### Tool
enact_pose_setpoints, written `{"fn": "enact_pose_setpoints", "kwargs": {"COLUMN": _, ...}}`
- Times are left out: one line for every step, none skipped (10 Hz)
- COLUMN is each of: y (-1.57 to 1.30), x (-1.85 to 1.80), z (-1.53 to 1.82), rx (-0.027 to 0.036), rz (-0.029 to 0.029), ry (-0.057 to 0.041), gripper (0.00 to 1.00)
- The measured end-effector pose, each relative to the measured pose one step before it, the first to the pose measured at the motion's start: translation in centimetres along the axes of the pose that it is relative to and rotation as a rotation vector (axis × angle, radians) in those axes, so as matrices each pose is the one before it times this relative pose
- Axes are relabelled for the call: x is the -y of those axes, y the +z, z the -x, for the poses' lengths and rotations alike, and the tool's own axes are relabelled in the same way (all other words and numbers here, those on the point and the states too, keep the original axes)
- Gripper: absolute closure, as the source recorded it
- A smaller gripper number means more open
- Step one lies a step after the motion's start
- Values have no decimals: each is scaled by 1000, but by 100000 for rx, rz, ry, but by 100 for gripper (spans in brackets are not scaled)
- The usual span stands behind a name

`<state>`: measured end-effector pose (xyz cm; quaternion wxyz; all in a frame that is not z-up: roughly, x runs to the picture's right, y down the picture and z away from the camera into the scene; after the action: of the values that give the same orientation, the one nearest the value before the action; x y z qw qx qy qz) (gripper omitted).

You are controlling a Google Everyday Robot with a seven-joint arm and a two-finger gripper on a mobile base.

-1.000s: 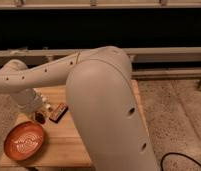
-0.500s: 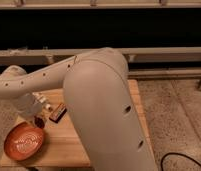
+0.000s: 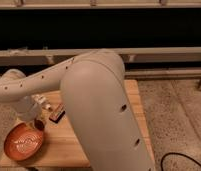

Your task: Place the pepper in the ceramic bowl

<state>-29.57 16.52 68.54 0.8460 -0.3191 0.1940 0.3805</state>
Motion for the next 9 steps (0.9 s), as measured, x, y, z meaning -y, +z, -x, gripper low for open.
{"fn": "enact_pose_setpoints", "kwargs": {"y": 77, "x": -227, "z": 7, "rx": -73, "rz": 98, "ry": -400, "gripper": 9}}
{"fn": "enact_pose_setpoints", "kwargs": {"y": 230, "x": 95, "z": -25, "rx": -209, "rz": -114, "ry": 6, "gripper": 3}}
{"fn": "enact_pose_setpoints", "kwargs": {"y": 194, "x": 73, "z": 10, "rx": -81, "rz": -34, "ry": 28, "gripper": 1}}
{"fn": "enact_pose_setpoints", "kwargs": {"y": 142, "x": -2, "z": -17, "rx": -171, "rz": -147, "ry": -86, "gripper": 0}}
{"fn": "enact_pose_setpoints", "kwargs": {"y": 127, "x": -98, "z": -66, "rx": -224, "rz": -112, "ry": -26, "gripper": 0}}
{"fn": "enact_pose_setpoints", "kwargs": {"y": 192, "x": -171, "z": 54, "rx": -96, "rz": 46, "ry": -162, "gripper": 0}}
{"fn": "enact_pose_setpoints", "kwargs": {"y": 338, "x": -91, "z": 317, "rx": 144, "rz": -3, "ry": -214, "gripper": 0}}
{"fn": "enact_pose_setpoints", "kwargs": {"y": 205, "x": 142, "z": 332, "rx": 139, "rz": 52, "ry": -265, "gripper": 0}}
{"fn": "enact_pose_setpoints", "kwargs": {"y": -66, "x": 490, "z": 180, "rx": 109, "rz": -121, "ry": 185, "gripper": 0}}
